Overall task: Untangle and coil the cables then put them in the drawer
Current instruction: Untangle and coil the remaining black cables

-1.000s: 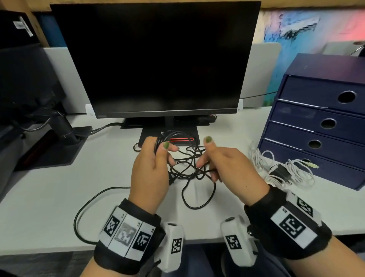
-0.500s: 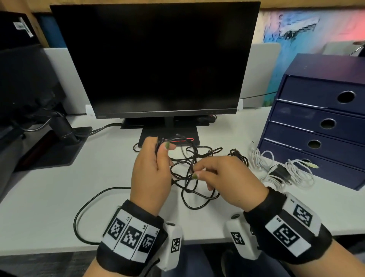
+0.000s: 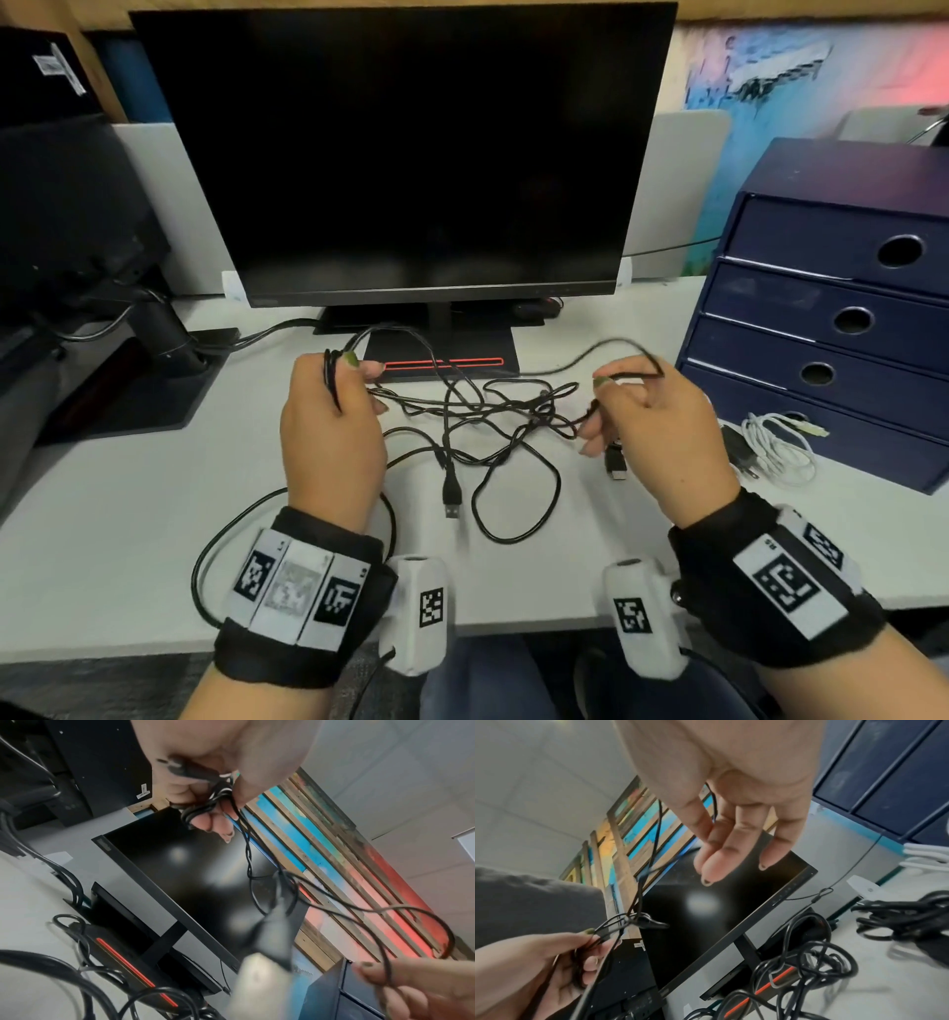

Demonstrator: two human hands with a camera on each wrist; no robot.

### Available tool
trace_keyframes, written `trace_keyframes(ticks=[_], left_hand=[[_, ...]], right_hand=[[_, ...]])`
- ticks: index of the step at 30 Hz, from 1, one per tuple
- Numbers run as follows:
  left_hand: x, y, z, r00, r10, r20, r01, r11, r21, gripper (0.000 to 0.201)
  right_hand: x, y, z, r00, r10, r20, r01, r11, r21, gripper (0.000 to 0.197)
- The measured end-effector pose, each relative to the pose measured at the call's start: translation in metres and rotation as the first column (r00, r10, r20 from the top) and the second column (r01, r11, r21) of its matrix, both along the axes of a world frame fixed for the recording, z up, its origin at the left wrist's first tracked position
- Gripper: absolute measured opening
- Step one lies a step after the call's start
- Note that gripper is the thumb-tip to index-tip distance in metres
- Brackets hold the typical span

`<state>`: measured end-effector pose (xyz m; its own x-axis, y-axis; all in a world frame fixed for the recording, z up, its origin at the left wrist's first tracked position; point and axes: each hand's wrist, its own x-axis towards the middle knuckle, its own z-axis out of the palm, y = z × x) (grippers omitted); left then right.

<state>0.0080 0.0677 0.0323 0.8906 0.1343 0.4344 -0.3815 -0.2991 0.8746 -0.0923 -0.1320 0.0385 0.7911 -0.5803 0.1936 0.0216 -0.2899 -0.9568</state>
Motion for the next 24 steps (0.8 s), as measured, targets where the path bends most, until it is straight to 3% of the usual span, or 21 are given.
trace_keyframes(ticks=[3,5,7,12,15,17,20,24], left_hand=[[-0.005,-0.004,0.001,0.996,-0.078,0.042,0.076,0.996,0.049,0.021],[-0.01,-0.007,0.001,0.99,-0.13,0.06,0.124,0.988,0.098,0.021],[-0.014,-0.01,0.001,0.983,-0.171,0.071,0.16,0.977,0.141,0.022],[-0.023,-0.017,0.001,0.962,-0.257,0.093,0.237,0.954,0.182,0.019],[-0.029,-0.019,0.004,0.942,-0.312,0.123,0.285,0.938,0.195,0.02],[-0.032,-0.019,0.005,0.934,-0.333,0.128,0.304,0.93,0.206,0.019],[-0.03,-0.016,0.005,0.937,-0.329,0.116,0.293,0.922,0.253,0.019],[-0.026,-0.015,0.002,0.951,-0.298,0.083,0.258,0.913,0.316,0.02]], right_hand=[[0.002,-0.005,-0.005,0.988,0.047,-0.15,-0.055,0.997,-0.052,0.035],[0.0,-0.006,-0.002,0.979,0.07,-0.19,-0.096,0.986,-0.133,0.054],[-0.003,-0.004,0.004,0.978,0.104,-0.181,-0.144,0.964,-0.223,0.059],[-0.002,0.018,0.005,0.97,0.229,-0.084,-0.241,0.846,-0.476,0.039],[0.004,0.03,-0.004,0.949,0.27,-0.161,-0.31,0.714,-0.628,0.026],[0.006,0.035,-0.007,0.949,0.248,-0.194,-0.313,0.681,-0.662,0.022],[0.006,0.033,-0.01,0.963,0.249,-0.107,-0.258,0.719,-0.645,0.018],[0.007,0.017,-0.008,0.993,0.115,0.019,-0.098,0.915,-0.391,0.022]])
